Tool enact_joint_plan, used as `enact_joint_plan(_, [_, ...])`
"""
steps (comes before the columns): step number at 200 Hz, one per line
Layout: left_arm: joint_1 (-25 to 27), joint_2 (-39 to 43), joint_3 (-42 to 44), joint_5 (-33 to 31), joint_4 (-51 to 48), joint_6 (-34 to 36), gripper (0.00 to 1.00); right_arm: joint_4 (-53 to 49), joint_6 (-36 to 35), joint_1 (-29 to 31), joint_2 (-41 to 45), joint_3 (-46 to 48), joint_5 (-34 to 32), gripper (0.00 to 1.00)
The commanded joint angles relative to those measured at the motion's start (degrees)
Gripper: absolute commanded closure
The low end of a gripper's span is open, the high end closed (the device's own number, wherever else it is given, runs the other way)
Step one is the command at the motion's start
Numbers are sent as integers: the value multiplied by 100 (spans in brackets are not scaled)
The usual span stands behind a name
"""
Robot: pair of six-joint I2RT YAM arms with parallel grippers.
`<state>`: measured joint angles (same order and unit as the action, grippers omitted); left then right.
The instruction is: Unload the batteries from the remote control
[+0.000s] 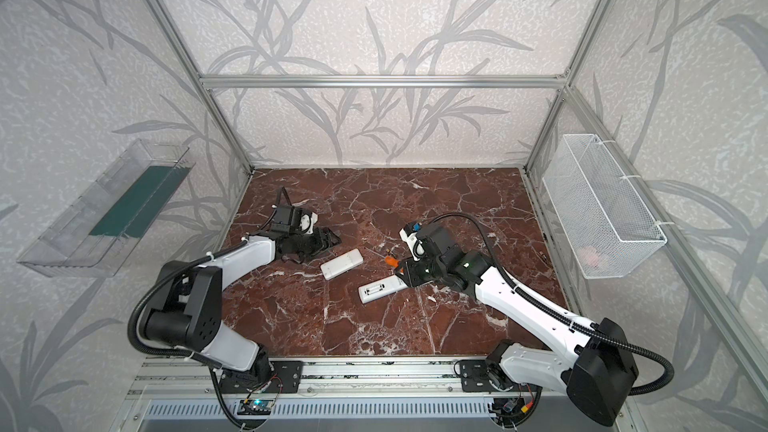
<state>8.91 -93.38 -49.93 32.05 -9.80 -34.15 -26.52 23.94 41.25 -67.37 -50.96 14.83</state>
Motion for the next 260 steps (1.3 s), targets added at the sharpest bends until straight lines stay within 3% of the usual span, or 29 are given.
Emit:
enact_joint_plan(1, [-50, -321, -244, 433, 324, 73, 31, -173, -51, -61, -32, -206, 70, 100])
enact_joint_plan(27, [-54, -502, -277, 475, 344, 100, 31, -263, -39, -344, -124, -68, -201, 100])
enact_joint_plan(66, [-55, -567, -219, 544, 425, 72, 31, 528, -208, -1047, -383, 238, -492, 100])
enact_joint_plan(125, [-51, -428, -124, 595, 386, 100, 31, 700, -906, -1278, -1831, -137, -977, 100])
enact_joint_plan(150, [-55, -425, -101, 623, 393, 96, 31, 741, -991, -1281, -2096, -167, -1122, 85])
enact_joint_plan(186, [-56, -444, -104, 679, 462, 49, 31, 691, -1109, -1280, -2461, -278, -1228, 70])
enact_joint_plan(260, [-53, -394, -59, 598, 224, 153, 30, 426, -1246, -1281, -3009, -696, -1364, 52])
